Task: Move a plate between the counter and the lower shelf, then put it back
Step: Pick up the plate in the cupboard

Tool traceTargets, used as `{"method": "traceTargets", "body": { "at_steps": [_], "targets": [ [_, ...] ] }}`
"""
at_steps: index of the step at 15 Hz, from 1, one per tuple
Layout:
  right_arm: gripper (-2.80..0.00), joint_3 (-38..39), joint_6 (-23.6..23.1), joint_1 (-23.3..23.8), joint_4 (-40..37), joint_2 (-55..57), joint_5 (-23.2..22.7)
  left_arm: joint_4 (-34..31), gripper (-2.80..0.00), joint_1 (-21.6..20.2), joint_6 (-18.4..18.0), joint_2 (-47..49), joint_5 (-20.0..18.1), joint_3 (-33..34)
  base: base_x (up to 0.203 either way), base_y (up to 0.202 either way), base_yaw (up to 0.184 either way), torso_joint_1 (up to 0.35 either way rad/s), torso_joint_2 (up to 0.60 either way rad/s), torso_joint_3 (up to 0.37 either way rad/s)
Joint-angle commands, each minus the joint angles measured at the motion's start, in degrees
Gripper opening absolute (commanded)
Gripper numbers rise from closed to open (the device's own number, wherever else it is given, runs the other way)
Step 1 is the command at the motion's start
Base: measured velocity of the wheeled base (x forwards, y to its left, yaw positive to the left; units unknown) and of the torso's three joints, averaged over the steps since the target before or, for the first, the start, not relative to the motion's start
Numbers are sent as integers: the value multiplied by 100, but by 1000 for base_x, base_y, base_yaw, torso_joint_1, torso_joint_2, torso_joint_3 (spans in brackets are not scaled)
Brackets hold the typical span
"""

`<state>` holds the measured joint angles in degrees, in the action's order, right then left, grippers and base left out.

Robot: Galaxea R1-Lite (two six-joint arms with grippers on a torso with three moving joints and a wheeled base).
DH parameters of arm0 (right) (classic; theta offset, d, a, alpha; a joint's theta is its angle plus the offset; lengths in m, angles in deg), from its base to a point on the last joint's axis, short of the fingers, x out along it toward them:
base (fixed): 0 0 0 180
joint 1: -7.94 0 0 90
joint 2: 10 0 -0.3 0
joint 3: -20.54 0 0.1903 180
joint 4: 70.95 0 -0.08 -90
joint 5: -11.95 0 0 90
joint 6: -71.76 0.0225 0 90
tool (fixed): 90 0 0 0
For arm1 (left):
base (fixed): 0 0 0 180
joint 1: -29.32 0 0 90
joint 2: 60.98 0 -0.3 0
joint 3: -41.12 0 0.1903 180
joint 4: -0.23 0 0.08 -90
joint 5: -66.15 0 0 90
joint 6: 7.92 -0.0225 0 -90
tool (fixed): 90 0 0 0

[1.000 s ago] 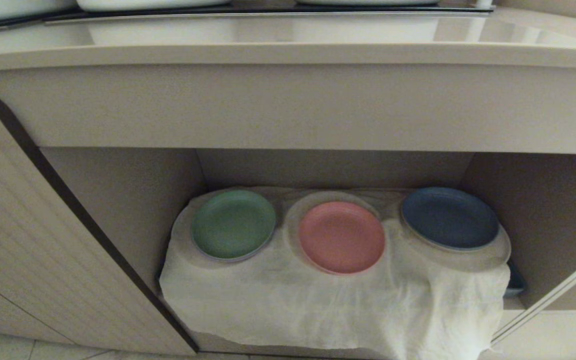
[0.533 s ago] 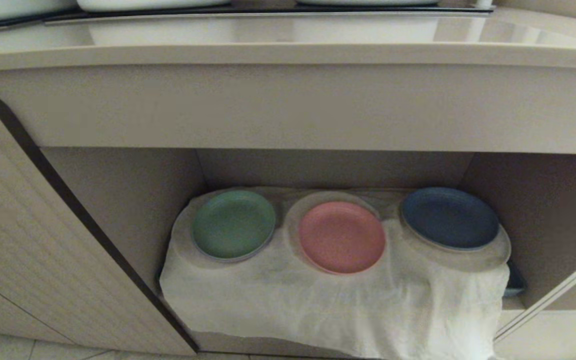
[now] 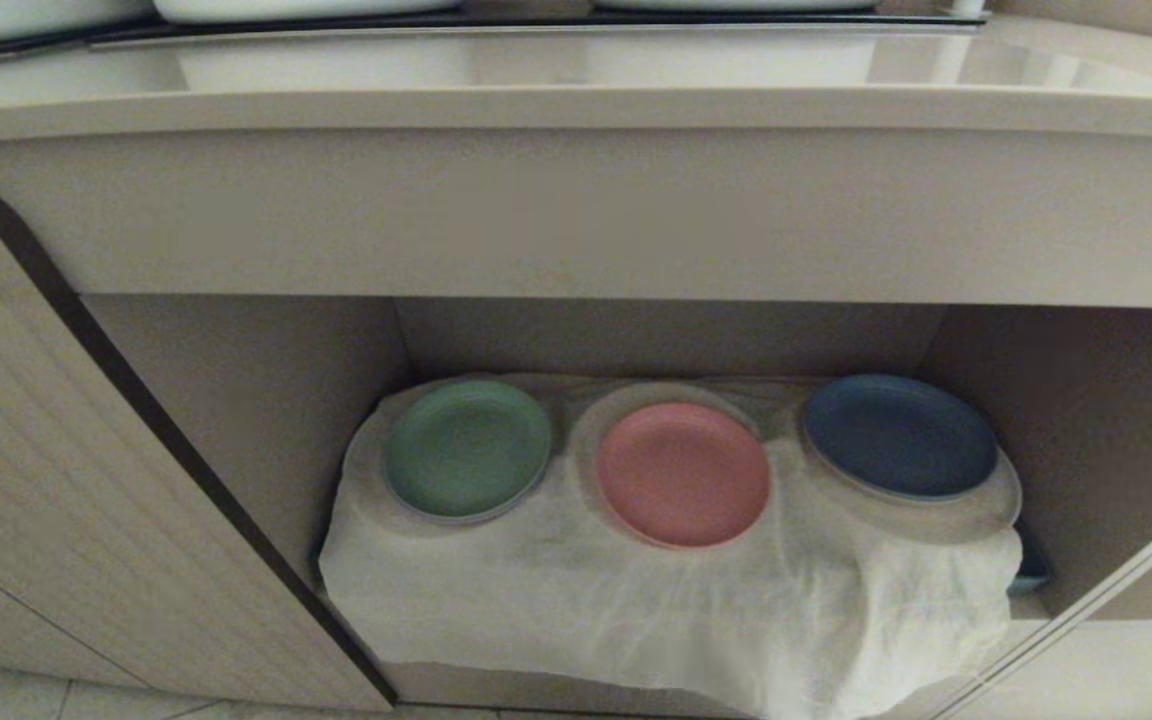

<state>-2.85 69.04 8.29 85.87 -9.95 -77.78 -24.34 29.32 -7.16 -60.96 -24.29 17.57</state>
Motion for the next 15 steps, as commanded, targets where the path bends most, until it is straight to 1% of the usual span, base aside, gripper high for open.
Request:
{"method": "traceTargets", "body": {
  "at_steps": [1, 3, 4, 9, 11, 12, 15],
  "targets": [
    [-280, -5, -4, 0, -10, -5, 8, -2, -280, 0, 2, -2, 0, 1, 0, 0, 0, 0, 0, 0],
    [-280, -6, 11, 0, 15, -5, 8, -2, -280, 0, 2, -2, 0, 1, 0, 0, 0, 0, 0, 0],
    [-280, -13, -98, -7, -19, -5, -19, -2, -280, 0, 2, -2, 0, 1, 0, 0, 0, 0, 0, 0],
    [-280, -33, -106, -27, -54, 32, -54, -2, -280, 0, 2, -2, 0, 1, 0, 0, 0, 0, 0, 0],
    [-280, -136, -110, -27, -51, 385, -63, -2, -280, 0, 2, -2, 0, 1, 0, 0, 0, 0, 0, 0],
    [-280, -324, -87, -37, -51, 676, -103, -2, -280, 0, 2, -2, 0, 1, 0, 0, 0, 0, 0, 0],
    [-280, -789, 23, -146, -75, 1336, -664, -2, -280, 0, 2, -2, 0, 1, 0, 0, 0, 0, 0, 0]
  ]
}}
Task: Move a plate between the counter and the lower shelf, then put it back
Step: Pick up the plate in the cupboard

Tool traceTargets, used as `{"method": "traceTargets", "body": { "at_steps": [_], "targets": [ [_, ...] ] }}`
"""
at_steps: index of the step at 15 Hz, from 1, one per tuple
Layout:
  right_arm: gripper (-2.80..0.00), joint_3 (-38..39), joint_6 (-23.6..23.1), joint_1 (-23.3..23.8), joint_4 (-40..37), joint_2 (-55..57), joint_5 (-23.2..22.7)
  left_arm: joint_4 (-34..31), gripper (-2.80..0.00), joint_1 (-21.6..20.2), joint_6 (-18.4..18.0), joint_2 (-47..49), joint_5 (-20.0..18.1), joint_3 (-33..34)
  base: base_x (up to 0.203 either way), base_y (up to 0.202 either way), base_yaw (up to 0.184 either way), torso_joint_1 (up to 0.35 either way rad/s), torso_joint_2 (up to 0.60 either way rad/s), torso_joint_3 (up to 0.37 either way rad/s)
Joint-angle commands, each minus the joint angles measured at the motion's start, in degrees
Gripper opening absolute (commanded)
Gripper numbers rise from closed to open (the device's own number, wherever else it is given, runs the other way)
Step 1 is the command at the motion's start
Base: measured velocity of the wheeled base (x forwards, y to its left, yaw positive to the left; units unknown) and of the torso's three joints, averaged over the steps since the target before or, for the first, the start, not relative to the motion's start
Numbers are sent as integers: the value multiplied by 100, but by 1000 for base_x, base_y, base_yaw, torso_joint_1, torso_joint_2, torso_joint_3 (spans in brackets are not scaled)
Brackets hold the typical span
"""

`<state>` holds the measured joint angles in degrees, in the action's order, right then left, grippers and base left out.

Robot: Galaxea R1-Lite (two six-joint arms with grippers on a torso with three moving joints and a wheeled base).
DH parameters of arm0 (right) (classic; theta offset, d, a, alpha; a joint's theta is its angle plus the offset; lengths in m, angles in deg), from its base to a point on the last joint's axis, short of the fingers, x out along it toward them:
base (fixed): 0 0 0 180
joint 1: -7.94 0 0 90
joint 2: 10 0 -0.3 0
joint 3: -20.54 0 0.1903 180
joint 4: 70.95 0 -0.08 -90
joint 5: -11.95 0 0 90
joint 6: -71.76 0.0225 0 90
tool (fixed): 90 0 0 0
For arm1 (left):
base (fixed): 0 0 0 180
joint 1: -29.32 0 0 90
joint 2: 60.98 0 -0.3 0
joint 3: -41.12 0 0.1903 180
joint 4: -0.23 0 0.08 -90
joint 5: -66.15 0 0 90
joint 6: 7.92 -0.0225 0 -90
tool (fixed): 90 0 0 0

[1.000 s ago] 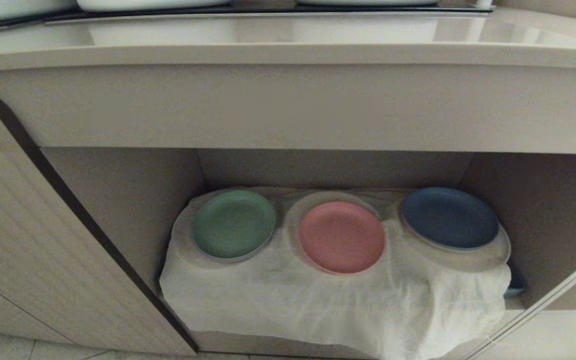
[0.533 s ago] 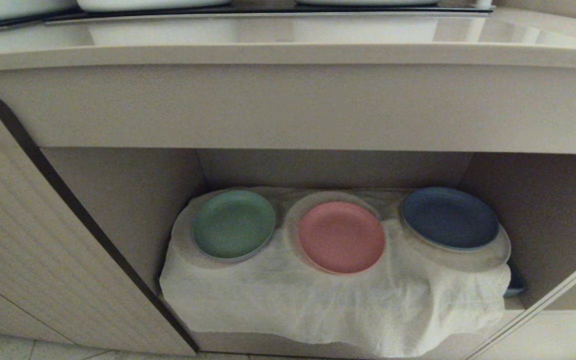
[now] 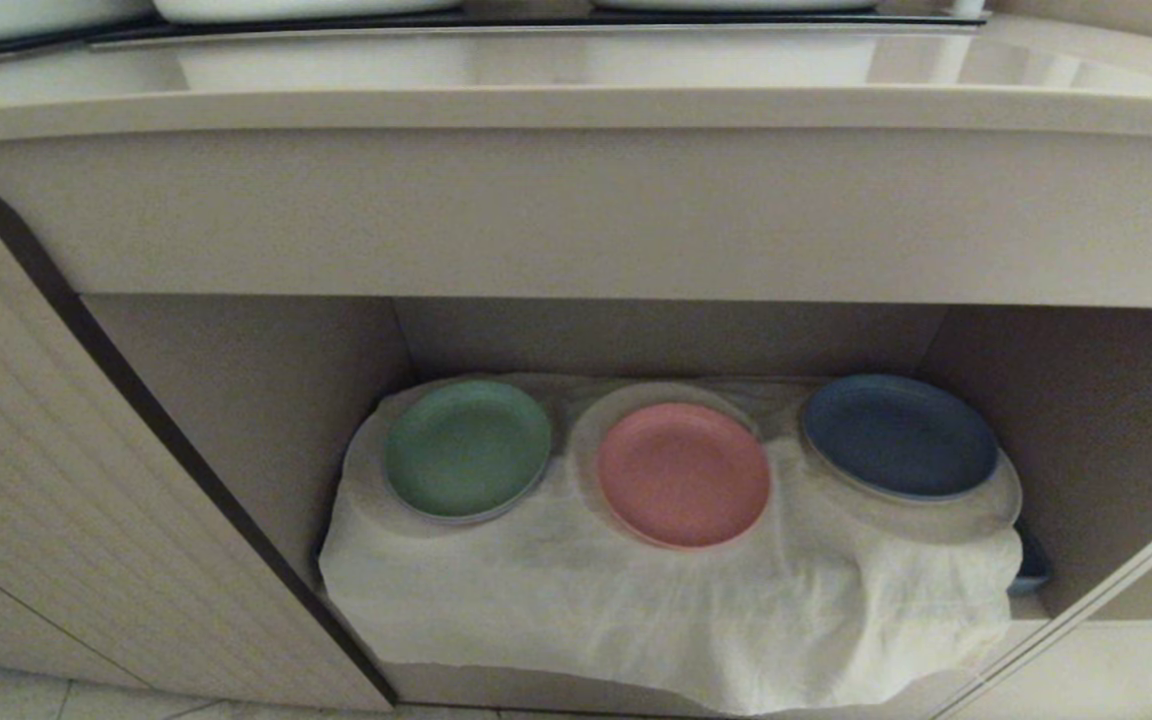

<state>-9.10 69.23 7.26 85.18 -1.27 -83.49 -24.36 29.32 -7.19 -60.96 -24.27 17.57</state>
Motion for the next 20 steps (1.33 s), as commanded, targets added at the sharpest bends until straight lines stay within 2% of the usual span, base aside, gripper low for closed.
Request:
{"method": "traceTargets", "body": {
  "at_steps": [1, 2, 6, 9, 11, 14, 18, 20],
  "targets": [
    [-280, -306, 48, -104, -93, 703, -236, 0, -280, 0, 6, -2, -2, 1, 0, 0, 0, 0, 0, 0],
    [-280, -450, 89, -178, -274, 860, -474, 0, -280, 0, 6, -2, -2, 1, 0, 0, 0, 0, 0, 0],
    [-280, -987, 57, -275, -894, 1646, -1960, 0, -280, 0, 6, -2, -2, 1, 0, 0, 0, 0, 0, 0],
    [-280, -1049, -421, -325, -1139, 2580, -2570, 0, -280, 0, 6, -2, -2, 1, 0, 0, 0, 0, 0, 0],
    [-280, -998, -750, -473, -1332, 3268, -2784, 0, -280, 0, 6, -2, -2, 1, 0, 0, 0, 0, 0, 0],
    [-280, -833, -917, -875, -1231, 4224, -2866, 0, -280, 0, 6, -2, -2, 1, 0, 0, 0, 0, 0, 0],
    [-280, -805, -888, -1064, -832, 5379, -2882, 0, -280, 0, 6, -2, -2, 1, 0, 0, 0, 0, 0, 0],
    [-280, -805, -539, -1198, -557, 5664, -2891, 0, -280, 0, 6, -2, -2, 1, 0, 0, 0, 0, 0, 0]
  ]
}}
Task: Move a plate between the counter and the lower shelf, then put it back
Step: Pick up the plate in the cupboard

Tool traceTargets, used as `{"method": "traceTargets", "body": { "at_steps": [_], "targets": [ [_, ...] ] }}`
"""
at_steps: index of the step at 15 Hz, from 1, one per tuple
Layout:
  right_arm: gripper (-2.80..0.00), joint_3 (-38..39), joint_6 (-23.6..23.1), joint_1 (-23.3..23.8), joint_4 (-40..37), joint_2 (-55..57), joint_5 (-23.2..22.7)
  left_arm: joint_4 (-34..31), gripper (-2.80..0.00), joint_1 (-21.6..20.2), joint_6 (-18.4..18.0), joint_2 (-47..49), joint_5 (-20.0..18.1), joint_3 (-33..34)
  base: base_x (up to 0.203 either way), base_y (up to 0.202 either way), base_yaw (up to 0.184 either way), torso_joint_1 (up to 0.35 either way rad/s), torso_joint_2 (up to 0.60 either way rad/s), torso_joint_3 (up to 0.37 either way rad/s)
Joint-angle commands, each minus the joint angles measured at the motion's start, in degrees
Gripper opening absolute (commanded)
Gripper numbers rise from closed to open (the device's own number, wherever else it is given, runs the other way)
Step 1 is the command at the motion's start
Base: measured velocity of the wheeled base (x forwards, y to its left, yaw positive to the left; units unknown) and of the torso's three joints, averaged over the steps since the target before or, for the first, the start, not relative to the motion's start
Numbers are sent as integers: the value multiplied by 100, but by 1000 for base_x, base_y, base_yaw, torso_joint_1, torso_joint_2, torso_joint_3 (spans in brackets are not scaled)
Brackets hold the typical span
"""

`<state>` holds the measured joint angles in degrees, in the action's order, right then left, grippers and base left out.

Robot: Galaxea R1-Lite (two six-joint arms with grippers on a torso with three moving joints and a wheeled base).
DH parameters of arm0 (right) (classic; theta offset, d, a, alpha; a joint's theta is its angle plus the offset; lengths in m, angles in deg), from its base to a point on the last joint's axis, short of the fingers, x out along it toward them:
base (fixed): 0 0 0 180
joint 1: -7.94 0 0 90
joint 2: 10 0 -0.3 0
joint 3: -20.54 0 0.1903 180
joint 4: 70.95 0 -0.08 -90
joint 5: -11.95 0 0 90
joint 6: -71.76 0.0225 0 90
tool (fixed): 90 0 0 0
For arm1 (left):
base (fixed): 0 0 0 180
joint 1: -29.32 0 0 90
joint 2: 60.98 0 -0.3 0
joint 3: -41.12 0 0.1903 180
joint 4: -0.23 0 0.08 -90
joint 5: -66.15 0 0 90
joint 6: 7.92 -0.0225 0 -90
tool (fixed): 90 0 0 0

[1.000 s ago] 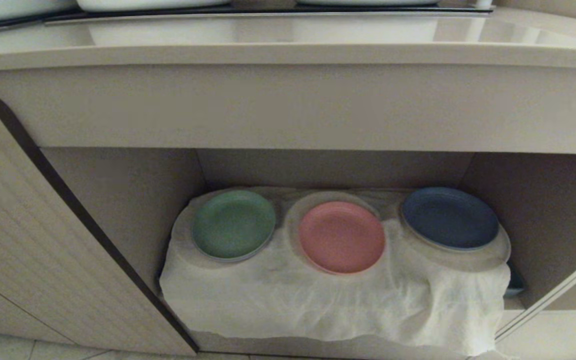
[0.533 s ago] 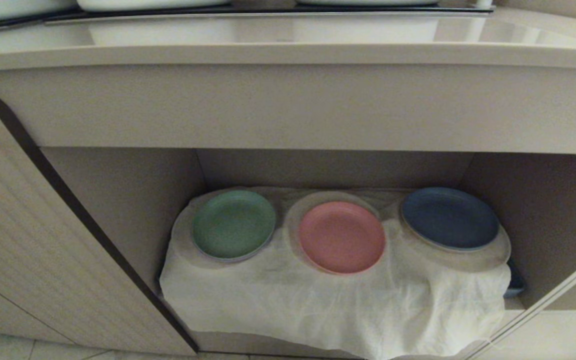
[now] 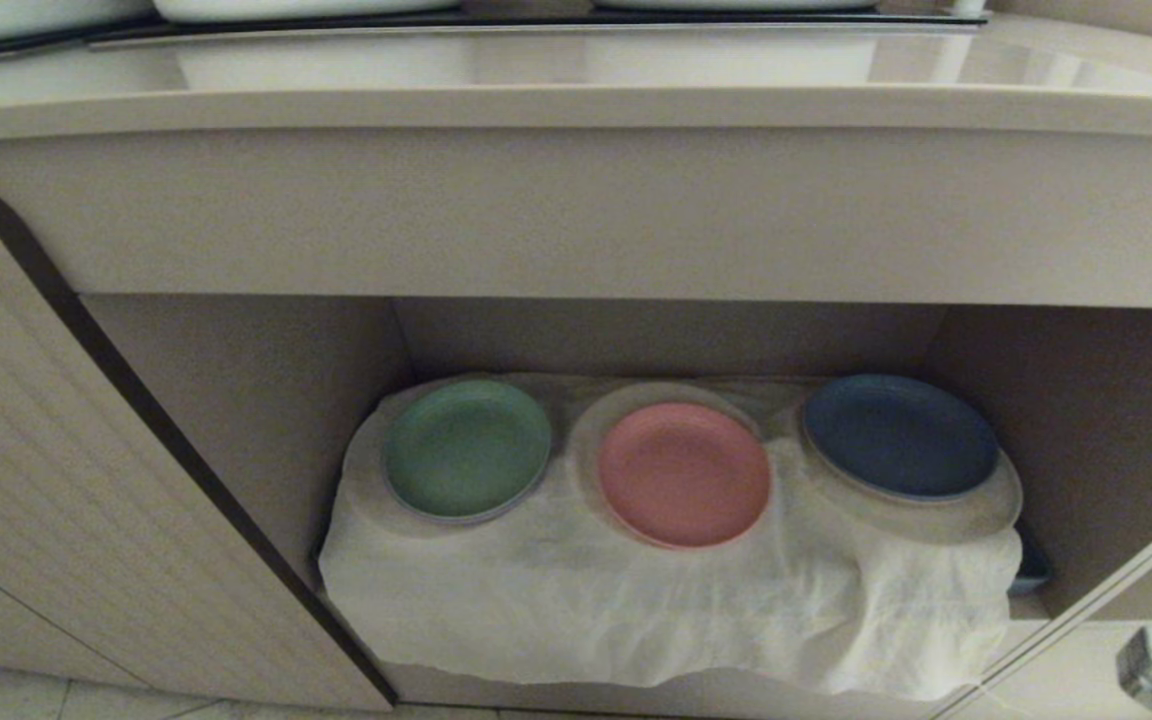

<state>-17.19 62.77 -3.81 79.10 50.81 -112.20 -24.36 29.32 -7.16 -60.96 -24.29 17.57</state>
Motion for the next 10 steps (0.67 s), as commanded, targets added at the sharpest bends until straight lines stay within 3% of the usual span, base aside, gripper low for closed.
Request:
{"method": "traceTargets", "body": {
  "at_steps": [1, 10],
  "targets": [
    [-280, 3, 338, -195, 223, 566, -22, 0, -280, 0, 2, -2, 0, 1, 0, 0, 0, 0, 0, 0],
    [-280, -842, 2255, -1283, 1784, 2398, 176, 0, -280, 0, 2, -2, 0, 1, 0, 0, 0, 0, 0, 0]
  ]
}}
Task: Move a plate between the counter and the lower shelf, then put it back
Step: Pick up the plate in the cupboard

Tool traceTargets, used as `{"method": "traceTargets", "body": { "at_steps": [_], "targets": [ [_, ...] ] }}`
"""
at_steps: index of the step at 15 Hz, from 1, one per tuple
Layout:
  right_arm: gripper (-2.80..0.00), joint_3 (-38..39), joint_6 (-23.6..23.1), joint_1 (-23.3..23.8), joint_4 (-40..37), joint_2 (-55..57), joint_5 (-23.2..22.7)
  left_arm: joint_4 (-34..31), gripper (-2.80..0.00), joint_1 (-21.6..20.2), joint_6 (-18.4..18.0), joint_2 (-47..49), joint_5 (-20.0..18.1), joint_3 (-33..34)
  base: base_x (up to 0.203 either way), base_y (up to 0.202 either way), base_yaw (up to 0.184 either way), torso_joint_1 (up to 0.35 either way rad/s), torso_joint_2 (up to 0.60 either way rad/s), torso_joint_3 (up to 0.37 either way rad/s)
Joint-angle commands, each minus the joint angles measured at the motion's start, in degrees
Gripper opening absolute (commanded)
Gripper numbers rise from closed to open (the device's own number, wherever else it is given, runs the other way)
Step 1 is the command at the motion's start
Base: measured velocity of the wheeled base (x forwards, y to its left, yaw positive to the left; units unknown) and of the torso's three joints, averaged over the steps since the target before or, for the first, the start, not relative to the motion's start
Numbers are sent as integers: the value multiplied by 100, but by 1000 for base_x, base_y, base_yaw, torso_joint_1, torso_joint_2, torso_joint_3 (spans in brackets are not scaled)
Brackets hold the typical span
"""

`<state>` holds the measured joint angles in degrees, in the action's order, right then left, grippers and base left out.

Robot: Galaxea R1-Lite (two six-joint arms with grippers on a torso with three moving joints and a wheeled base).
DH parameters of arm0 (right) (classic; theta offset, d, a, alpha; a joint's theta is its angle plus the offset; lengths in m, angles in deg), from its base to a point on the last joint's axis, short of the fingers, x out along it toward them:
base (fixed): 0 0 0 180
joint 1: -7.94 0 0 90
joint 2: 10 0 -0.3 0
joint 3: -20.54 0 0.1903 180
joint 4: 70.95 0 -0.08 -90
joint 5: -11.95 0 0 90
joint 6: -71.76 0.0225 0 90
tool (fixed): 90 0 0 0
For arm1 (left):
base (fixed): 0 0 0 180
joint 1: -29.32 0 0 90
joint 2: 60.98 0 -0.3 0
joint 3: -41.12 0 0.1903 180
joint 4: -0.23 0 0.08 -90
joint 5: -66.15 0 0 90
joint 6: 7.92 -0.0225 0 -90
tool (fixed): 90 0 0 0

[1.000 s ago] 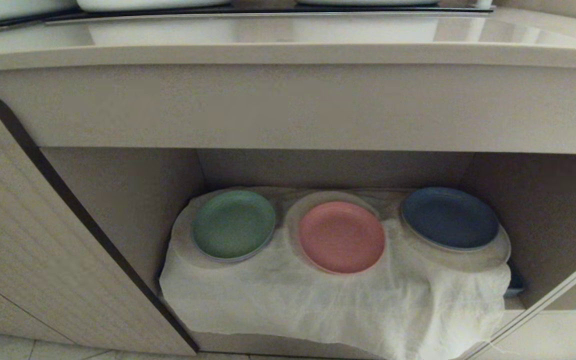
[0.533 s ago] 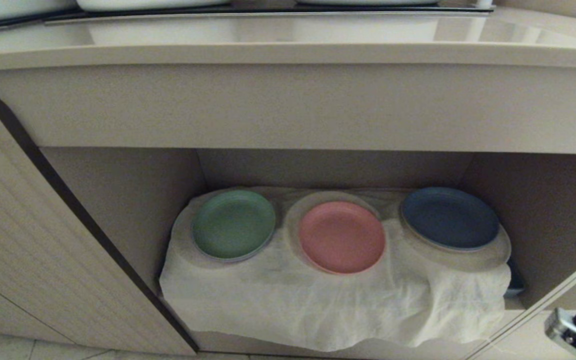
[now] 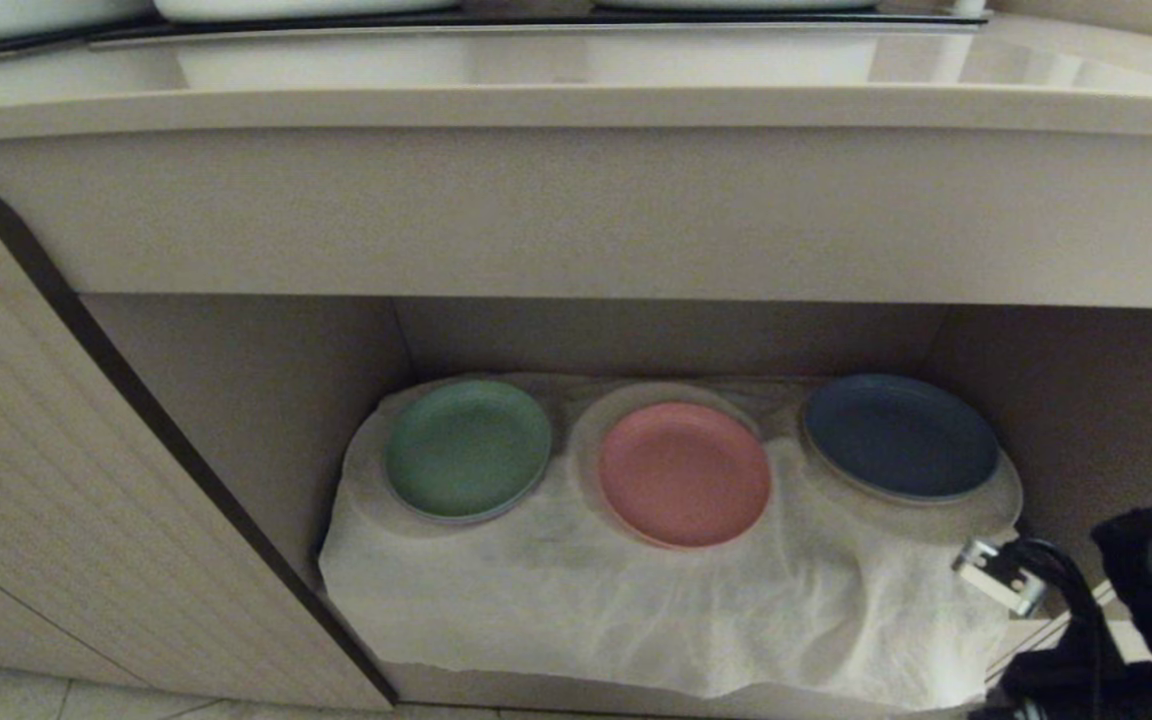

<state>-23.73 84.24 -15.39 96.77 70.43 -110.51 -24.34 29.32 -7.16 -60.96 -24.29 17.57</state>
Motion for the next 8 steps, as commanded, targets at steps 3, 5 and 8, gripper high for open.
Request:
{"method": "traceTargets", "body": {
  "at_steps": [3, 5, 8],
  "targets": [
    [-280, -694, 787, -496, 156, 981, 370, -2, -280, 0, 2, -2, 0, 1, 0, 0, 0, 0, 0, 0],
    [-280, -950, 1270, -658, 423, 1274, 541, -2, -280, 0, 2, -2, 0, 1, 0, 0, 0, 0, 0, 0],
    [-280, -1148, 1563, -682, 505, 1579, 1052, -2, -280, 0, 2, -2, 0, 1, 0, 0, 0, 0, 0, 0]
  ]
}}
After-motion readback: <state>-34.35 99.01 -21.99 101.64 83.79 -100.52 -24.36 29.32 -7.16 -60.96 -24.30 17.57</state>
